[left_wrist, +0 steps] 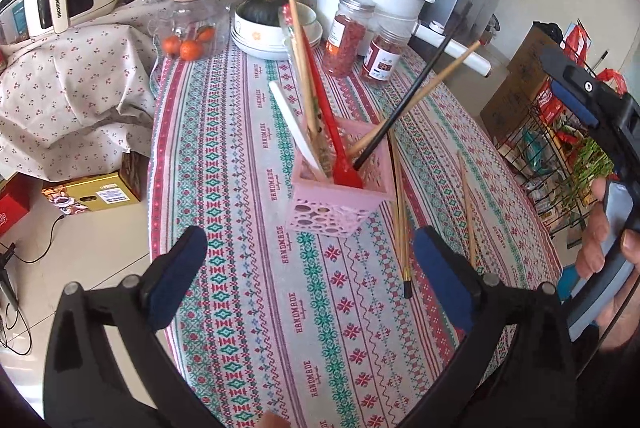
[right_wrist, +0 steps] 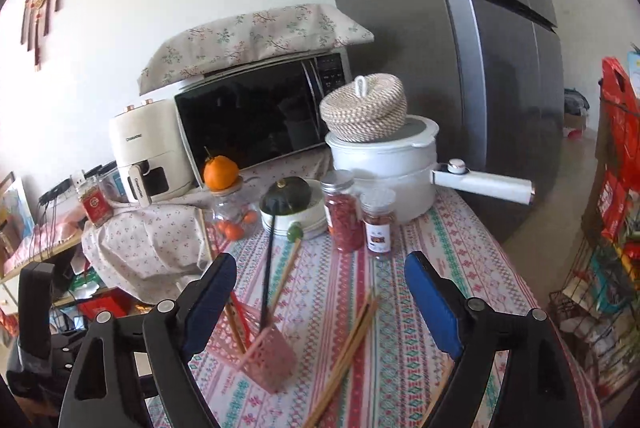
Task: Organize utensils
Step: 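Reach the right tool to a loose wooden chopstick and grasp it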
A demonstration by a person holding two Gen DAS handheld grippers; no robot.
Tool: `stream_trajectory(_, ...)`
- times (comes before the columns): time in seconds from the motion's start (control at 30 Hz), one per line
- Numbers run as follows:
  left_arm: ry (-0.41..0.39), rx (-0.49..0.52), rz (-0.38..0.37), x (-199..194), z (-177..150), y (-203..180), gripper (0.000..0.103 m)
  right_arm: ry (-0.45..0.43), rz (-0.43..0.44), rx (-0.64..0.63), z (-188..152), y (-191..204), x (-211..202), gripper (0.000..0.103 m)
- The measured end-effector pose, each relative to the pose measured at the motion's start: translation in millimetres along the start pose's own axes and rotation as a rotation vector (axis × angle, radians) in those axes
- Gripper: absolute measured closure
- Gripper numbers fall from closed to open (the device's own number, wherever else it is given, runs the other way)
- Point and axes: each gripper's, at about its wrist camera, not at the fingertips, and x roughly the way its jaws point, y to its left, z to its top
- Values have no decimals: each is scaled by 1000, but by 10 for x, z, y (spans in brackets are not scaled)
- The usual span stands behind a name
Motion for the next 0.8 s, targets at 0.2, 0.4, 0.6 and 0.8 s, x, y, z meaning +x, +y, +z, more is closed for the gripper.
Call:
stream_trajectory(0.2, 23, 46, -7, 112, -112, -191, 1, 187, -78, 98, -204, -534, 188, 15)
stream_trajectory(0.4, 44, 98, 1, 231, -202, -376, 0, 508, -229, 138, -617, -965, 536, 15)
stream_trajectory(0.6, 73, 125, 12, 359, -256, -486, 0, 680, -272, 279, -927, -1436, 758, 15)
stream_trajectory(0.8, 78, 160, 15, 421, -274, -616, 0, 712, -310, 286, -969, -1587, 963, 15)
